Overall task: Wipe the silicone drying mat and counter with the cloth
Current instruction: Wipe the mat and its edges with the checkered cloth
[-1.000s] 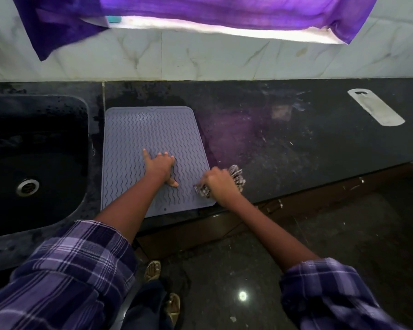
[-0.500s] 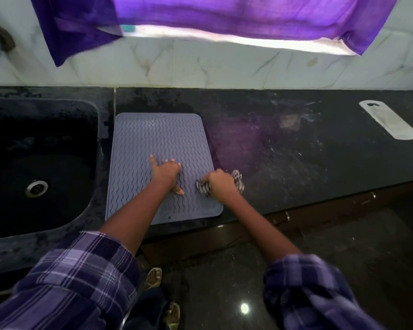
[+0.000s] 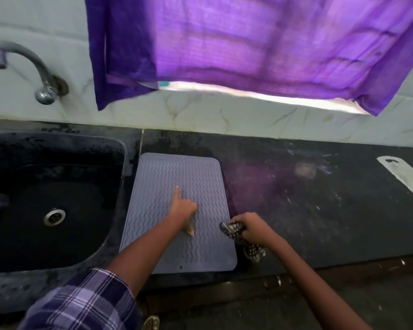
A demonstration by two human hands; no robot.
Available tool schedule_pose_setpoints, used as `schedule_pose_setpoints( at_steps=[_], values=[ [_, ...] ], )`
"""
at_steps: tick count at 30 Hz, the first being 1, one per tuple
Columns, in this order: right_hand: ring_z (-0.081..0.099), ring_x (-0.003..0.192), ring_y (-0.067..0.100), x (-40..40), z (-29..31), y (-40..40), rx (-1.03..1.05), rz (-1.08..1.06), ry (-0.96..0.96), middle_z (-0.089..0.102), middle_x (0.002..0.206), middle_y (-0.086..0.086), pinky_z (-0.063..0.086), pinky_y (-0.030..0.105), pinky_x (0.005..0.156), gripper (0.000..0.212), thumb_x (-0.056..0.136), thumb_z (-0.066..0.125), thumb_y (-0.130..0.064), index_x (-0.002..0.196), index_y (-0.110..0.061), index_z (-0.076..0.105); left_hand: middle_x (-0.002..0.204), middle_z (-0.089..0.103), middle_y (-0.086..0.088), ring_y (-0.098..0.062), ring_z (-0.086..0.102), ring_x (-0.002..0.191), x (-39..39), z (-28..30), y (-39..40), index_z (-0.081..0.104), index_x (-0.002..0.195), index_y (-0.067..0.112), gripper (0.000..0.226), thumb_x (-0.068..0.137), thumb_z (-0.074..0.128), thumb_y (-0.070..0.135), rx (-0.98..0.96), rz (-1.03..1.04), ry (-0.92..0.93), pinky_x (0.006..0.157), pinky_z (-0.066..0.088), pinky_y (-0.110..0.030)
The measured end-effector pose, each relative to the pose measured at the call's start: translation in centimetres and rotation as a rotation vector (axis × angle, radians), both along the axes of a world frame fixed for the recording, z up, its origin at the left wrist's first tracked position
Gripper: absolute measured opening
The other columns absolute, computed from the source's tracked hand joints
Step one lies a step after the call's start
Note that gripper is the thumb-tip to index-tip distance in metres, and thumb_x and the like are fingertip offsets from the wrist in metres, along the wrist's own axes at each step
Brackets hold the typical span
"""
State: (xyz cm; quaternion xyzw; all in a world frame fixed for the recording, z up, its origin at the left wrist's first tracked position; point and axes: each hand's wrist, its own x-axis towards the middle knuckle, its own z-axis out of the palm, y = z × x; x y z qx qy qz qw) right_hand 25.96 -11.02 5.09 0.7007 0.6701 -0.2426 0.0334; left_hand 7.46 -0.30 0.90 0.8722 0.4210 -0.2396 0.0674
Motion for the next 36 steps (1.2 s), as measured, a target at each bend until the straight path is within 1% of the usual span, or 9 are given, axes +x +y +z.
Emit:
schedule_pose_setpoints(
  at_steps=[5,8,11,16,21,24,27,33,36],
  values=[
    [0.062,0.108,0.029,3.3,0.9,6.6,0.167,-0.192,-0.035,0.067,0.115,0.012,0.053,0.038,0.086,0.039,0.077,0.055,0.000,0.115,-0.010,0.059,0.125,0.062,-0.003,-0.022,0.054,0.123,-1.7,0.6,4.7,0.055,0.125,0.015,0.056,0.082,0.066,0.049,0.067,0.130,-0.068,0.117,-0.001,-0.057],
    [0.059,0.110,0.030,2.4,-0.1,10.4,0.225,-0.186,-0.161,0.065,0.117,0.009,0.051,0.038,0.083,0.038,0.083,0.050,-0.004,0.118,-0.016,0.055,0.139,0.051,-0.004,-0.023,0.042,0.135,-1.8,-0.2,6.9,0.045,0.137,0.016,0.074,0.077,0.069,0.053,0.042,0.224,-0.047,0.117,0.002,-0.059],
    [0.051,0.119,0.028,0.2,-1.7,15.1,0.293,-0.033,-0.281,0.059,0.126,0.006,0.044,0.038,0.093,0.041,0.087,0.051,-0.010,0.126,-0.021,0.055,0.158,0.022,-0.008,-0.028,0.016,0.148,-0.8,-0.8,9.1,0.018,0.152,0.010,0.106,0.073,0.072,0.056,0.024,0.275,-0.052,0.118,0.002,-0.060],
    [0.046,0.123,0.026,-2.8,-3.5,23.7,0.371,0.108,-0.332,0.056,0.131,0.004,0.038,0.039,0.095,0.042,0.088,0.055,-0.012,0.128,-0.023,0.055,0.162,0.001,-0.012,-0.034,0.001,0.150,1.5,-1.5,12.0,-0.002,0.154,0.009,0.126,0.067,0.076,0.057,-0.011,0.266,0.088,0.115,-0.002,-0.063],
    [0.047,0.125,0.027,-2.9,-6.0,27.7,0.274,0.181,-0.390,0.056,0.132,0.005,0.038,0.041,0.096,0.038,0.095,0.043,-0.011,0.129,-0.021,0.055,0.159,0.018,-0.013,-0.032,0.011,0.149,3.0,-1.4,13.3,0.014,0.153,0.009,0.125,0.060,0.080,0.061,0.003,0.142,0.204,0.116,0.000,-0.063],
    [0.050,0.122,0.030,-2.7,-5.4,28.9,0.230,0.035,-0.511,0.063,0.125,0.009,0.037,0.042,0.097,0.030,0.095,0.044,-0.012,0.119,-0.014,0.062,0.156,0.027,-0.013,-0.031,0.016,0.148,2.7,-1.3,13.5,0.023,0.151,0.008,0.119,0.060,0.082,0.057,-0.004,0.122,0.152,0.117,0.001,-0.062],
    [0.051,0.121,0.033,-3.4,-3.9,30.2,0.264,0.007,-0.554,0.064,0.124,0.012,0.038,0.043,0.097,0.031,0.095,0.042,-0.010,0.117,-0.010,0.063,0.158,0.021,-0.016,-0.034,0.014,0.148,1.8,-1.3,13.5,0.016,0.152,0.006,0.126,0.058,0.082,0.057,-0.022,0.160,0.059,0.117,-0.003,-0.058],
    [0.045,0.123,0.031,-10.3,-4.7,31.7,0.317,0.476,-0.445,0.054,0.132,0.013,0.038,0.041,0.098,0.036,0.092,0.049,-0.006,0.127,-0.008,0.056,0.160,0.011,-0.017,-0.034,0.004,0.150,0.2,-1.3,13.4,0.008,0.154,0.005,0.132,0.059,0.077,0.064,-0.046,0.144,-0.013,0.120,-0.009,-0.054],
    [0.043,0.124,0.030,-9.3,-5.9,31.2,0.322,0.508,-0.492,0.051,0.135,0.009,0.036,0.040,0.097,0.041,0.090,0.052,-0.007,0.131,-0.012,0.054,0.158,0.022,-0.017,-0.034,0.011,0.149,0.3,-1.2,13.5,0.019,0.151,0.004,0.127,0.057,0.077,0.065,-0.040,0.127,-0.016,0.120,-0.006,-0.053]
  ],
)
